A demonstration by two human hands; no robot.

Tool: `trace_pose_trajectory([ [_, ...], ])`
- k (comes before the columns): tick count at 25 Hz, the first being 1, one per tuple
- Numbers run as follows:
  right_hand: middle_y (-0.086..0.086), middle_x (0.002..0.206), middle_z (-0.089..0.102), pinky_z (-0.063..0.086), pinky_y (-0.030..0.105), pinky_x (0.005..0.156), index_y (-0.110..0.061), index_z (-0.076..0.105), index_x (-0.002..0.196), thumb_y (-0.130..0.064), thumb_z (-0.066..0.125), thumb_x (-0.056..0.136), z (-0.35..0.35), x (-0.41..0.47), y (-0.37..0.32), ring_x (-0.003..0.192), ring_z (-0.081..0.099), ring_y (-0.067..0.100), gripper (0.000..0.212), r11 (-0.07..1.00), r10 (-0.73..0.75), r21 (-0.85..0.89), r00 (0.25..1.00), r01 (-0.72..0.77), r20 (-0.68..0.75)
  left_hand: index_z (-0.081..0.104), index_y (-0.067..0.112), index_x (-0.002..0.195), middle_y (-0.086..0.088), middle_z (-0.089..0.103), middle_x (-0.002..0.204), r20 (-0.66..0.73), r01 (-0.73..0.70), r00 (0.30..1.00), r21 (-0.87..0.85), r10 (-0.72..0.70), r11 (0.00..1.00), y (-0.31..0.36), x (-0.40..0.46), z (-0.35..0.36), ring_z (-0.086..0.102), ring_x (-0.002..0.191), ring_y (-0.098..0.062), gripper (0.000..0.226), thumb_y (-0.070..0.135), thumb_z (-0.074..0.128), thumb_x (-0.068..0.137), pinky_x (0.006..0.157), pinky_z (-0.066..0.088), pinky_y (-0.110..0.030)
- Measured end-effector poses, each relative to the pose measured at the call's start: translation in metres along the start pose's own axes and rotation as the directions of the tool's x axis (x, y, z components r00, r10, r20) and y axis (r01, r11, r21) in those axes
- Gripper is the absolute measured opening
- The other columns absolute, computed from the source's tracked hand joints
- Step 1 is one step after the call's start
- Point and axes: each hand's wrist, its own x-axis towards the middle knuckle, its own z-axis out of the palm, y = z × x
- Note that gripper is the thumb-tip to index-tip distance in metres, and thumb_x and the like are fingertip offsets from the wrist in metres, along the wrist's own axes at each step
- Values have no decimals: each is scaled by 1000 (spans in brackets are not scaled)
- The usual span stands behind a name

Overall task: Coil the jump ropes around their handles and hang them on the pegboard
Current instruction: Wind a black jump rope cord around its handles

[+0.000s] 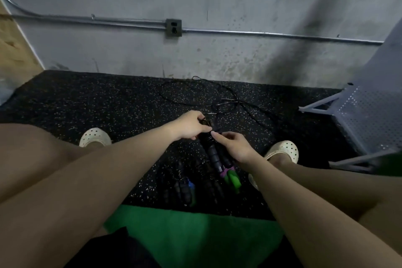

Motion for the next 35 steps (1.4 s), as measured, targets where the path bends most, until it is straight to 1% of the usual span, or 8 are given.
trace_pose_trajectory([
  [3,3,90,74,55,18,65,-10,71,97,-26,81,87,-1,10,22,76,68,10,22,1000,-9,-25,1000,9,-9,52,8,142,-16,64,126,75,43,996,-50,-39,998,-19,21,15,73,92,-31,59,26,77,92,84,63,-43],
  [6,2,98,74,55,15,72,-8,68,110,-18,83,84,-6,23,51,84,69,12,32,995,7,-95,1000,-6,14,54,11,129,-7,69,102,134,63,989,-58,-55,996,-36,38,35,71,88,-27,40,20,74,95,86,61,-42],
  [11,-5,97,77,56,29,86,-16,73,113,-38,85,80,-12,44,92,89,72,10,41,945,24,-325,1000,-27,-13,61,10,128,-12,69,112,152,43,987,84,-55,996,-61,67,67,61,91,-17,40,25,75,94,82,47,-28],
  [15,4,129,69,48,34,104,-13,60,139,-45,83,80,-11,53,112,121,63,22,71,864,65,-499,998,-62,-10,64,14,121,-5,71,109,248,64,964,134,-96,989,-81,79,80,69,101,-22,35,26,77,92,87,51,-31],
  [19,12,126,64,48,32,97,-15,66,128,-37,76,88,-16,58,122,118,60,30,47,762,66,-648,994,8,90,68,20,103,-1,76,90,358,70,922,221,-148,973,-92,88,86,73,90,-20,21,16,81,87,97,55,-40],
  [22,8,114,68,53,35,90,-17,67,118,-44,74,86,-25,65,116,105,65,28,43,759,80,-651,992,2,95,67,25,108,-3,77,99,474,88,855,271,-212,958,-76,103,80,73,98,-21,30,17,83,84,98,55,-37],
  [28,3,91,73,55,35,75,-18,70,99,-41,67,93,-126,113,70,83,68,21,25,818,-98,-574,975,-36,-201,64,22,124,8,69,104,460,-71,875,433,-153,899,-7,155,86,64,94,-9,32,23,69,92,80,52,-24],
  [35,6,109,66,56,42,84,-17,73,108,-27,66,92,-279,181,102,101,63,26,20,717,-122,-644,862,-266,-493,54,21,141,1,55,138,488,-354,871,554,51,753,68,252,159,55,120,-17,45,22,62,97,105,48,-35],
])
